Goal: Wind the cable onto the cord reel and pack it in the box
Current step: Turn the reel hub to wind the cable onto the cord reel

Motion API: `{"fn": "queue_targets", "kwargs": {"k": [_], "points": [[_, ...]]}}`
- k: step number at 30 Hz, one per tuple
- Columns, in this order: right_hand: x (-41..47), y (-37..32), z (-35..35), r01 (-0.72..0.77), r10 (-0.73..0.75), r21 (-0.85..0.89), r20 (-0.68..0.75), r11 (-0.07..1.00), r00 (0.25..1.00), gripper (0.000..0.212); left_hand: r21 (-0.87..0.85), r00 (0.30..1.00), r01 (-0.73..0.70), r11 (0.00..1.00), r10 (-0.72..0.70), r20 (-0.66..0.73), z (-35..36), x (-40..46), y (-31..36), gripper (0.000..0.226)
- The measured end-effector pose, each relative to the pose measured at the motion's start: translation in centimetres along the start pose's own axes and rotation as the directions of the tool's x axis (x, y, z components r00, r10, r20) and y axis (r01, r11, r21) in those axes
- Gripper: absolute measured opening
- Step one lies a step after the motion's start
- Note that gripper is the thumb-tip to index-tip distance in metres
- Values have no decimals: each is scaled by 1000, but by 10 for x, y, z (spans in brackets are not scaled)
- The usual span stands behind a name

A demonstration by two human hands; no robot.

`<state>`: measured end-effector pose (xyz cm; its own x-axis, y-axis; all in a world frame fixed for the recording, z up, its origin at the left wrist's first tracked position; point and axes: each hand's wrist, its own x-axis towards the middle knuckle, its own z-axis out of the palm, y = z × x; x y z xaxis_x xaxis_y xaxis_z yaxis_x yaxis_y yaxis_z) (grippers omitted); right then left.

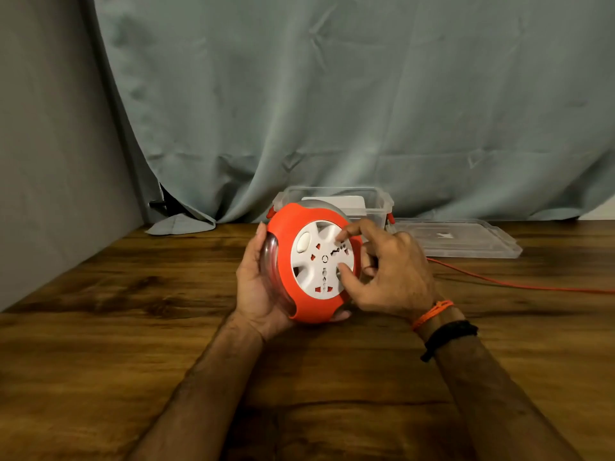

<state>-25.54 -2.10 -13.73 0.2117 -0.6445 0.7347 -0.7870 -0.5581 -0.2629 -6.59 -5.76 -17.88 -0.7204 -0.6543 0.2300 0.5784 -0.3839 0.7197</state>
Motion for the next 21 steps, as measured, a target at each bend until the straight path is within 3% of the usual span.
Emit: {"fn": "queue_targets", "kwargs": {"k": [3, 6, 10, 17, 21], "points": [[-1, -3, 0, 16, -11, -70, 75, 997, 997, 58, 7, 999, -1, 1000, 0, 50, -2, 0, -1, 78], [-1, -1, 2, 27, -11, -142, 115, 990, 993, 66, 11, 998, 2, 1000, -3, 62, 0, 0, 0, 77], [-1, 1, 4, 48, -26, -156, 142, 987, 990, 65, 6, 998, 33, 999, -33, 44, 4, -1, 1, 81], [-2, 4, 7, 44, -34, -223, 52, 974, 998, 62, 28, 1000, 26, 999, -26, -9, 3, -2, 0, 80], [-5, 2, 8, -53, 57, -264, 6, 963, 998, 66, 31, 999, -13, 999, 15, -35, 8, 2, -1, 82]]}}
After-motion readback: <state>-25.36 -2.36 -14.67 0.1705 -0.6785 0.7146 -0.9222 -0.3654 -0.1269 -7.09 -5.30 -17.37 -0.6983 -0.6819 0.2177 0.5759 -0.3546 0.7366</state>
